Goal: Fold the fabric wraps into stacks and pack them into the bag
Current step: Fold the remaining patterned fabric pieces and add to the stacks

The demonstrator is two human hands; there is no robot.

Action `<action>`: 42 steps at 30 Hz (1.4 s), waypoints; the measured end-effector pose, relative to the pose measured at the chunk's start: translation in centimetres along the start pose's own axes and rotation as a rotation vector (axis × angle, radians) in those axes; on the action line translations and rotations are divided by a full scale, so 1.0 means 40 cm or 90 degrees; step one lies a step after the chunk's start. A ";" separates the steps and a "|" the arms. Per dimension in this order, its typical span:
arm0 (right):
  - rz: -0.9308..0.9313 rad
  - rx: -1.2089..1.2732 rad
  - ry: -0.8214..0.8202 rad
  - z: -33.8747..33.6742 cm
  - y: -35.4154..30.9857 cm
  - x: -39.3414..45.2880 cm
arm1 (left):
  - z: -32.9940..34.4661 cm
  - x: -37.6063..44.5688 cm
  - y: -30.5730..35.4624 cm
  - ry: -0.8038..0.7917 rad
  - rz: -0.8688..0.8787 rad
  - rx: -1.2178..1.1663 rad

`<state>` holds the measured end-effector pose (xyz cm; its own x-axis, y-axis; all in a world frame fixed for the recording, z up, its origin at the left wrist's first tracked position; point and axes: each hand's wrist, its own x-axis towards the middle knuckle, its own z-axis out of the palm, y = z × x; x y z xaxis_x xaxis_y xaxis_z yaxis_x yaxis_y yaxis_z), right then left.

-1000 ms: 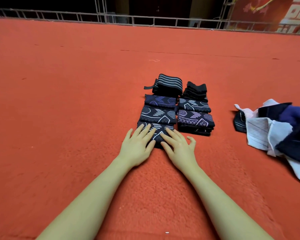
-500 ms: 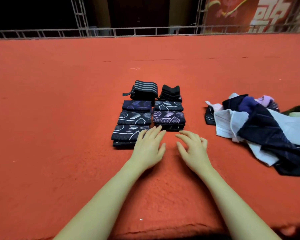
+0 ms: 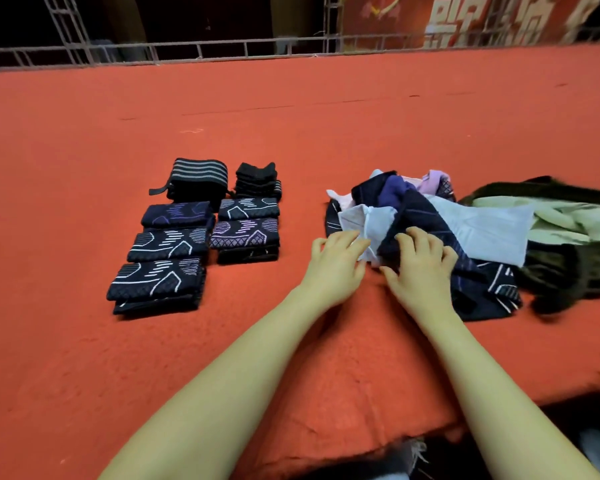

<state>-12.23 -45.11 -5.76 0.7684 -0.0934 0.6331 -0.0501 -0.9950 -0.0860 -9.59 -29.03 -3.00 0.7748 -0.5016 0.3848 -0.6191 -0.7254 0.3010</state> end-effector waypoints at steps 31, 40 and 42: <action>-0.198 0.222 -0.073 -0.030 -0.261 -0.149 | -0.118 -0.358 -0.242 0.225 0.128 0.181; -0.073 0.199 -0.030 -0.063 -0.292 -0.193 | -0.109 -0.435 -0.231 0.028 0.010 0.208; 0.021 0.151 0.015 -0.065 -0.265 -0.194 | -0.110 -0.415 -0.211 0.019 -0.005 0.221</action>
<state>-19.33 -33.93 -7.76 0.7539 -0.1285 0.6443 0.0788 -0.9559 -0.2829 -17.80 -12.51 -8.07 0.7719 -0.4851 0.4110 -0.5289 -0.8486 -0.0083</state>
